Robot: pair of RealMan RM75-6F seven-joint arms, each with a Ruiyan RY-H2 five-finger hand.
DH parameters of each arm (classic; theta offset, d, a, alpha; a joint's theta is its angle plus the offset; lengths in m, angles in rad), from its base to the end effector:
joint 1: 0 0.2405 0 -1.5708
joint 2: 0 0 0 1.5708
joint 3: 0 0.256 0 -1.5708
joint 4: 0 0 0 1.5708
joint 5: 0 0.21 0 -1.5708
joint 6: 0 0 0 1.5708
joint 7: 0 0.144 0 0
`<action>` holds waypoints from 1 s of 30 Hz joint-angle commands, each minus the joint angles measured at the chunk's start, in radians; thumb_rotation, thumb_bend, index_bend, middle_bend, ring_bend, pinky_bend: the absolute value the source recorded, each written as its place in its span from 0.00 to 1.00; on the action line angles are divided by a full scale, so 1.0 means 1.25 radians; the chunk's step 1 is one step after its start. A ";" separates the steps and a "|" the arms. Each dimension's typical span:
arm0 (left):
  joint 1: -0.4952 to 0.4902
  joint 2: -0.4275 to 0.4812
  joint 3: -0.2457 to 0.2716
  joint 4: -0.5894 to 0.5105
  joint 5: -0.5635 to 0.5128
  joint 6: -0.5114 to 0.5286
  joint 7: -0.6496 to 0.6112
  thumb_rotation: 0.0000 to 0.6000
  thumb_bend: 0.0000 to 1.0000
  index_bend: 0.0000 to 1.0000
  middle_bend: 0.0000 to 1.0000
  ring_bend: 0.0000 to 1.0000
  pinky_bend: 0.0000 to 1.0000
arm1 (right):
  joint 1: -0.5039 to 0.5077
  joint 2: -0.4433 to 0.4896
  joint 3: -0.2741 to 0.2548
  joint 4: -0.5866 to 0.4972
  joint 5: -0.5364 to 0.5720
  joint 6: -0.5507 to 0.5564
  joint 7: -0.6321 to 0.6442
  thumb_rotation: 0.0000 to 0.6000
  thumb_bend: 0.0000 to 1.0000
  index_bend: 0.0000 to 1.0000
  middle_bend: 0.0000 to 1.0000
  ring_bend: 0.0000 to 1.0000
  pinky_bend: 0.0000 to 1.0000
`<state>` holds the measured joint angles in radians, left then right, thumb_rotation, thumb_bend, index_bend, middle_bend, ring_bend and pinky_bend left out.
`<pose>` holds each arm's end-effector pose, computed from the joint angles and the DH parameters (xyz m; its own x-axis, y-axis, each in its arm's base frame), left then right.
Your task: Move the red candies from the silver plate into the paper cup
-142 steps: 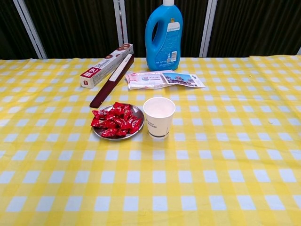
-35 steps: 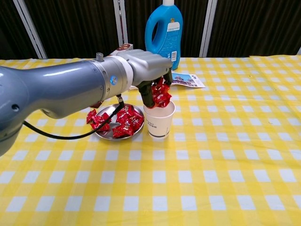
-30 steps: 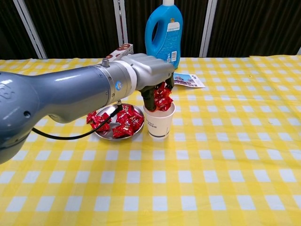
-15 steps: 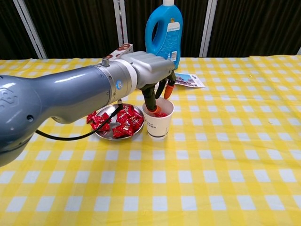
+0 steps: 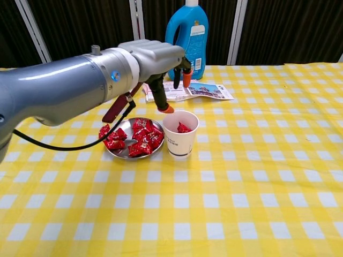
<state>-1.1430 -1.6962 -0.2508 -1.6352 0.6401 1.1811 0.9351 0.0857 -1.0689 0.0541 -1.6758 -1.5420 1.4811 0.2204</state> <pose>0.0017 0.3442 -0.0436 0.6295 0.1016 0.7704 0.7155 -0.4624 -0.5236 -0.2961 -0.1812 0.1668 0.1752 -0.0150 0.9844 -0.9832 -0.0540 0.1742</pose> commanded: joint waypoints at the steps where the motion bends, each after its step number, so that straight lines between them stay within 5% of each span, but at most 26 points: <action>1: 0.024 0.042 0.019 -0.022 -0.052 0.005 0.022 1.00 0.13 0.27 0.26 0.88 0.93 | 0.001 0.000 0.000 0.000 0.000 -0.001 -0.001 1.00 0.36 0.00 0.00 0.00 0.00; 12: 0.038 0.055 0.080 0.018 -0.171 -0.046 0.070 1.00 0.11 0.16 0.18 0.88 0.93 | 0.001 -0.003 0.001 -0.001 0.005 -0.004 -0.011 1.00 0.36 0.00 0.00 0.00 0.00; 30: 0.019 -0.067 0.089 0.163 -0.179 -0.097 0.069 1.00 0.11 0.24 0.21 0.88 0.93 | 0.003 0.002 0.002 -0.004 0.009 -0.010 0.007 1.00 0.36 0.00 0.00 0.00 0.00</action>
<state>-1.1181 -1.7780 -0.1396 -1.4327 0.4167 1.0621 1.0196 0.0889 -1.0659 0.0568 -1.6815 -1.5307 1.4686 0.2286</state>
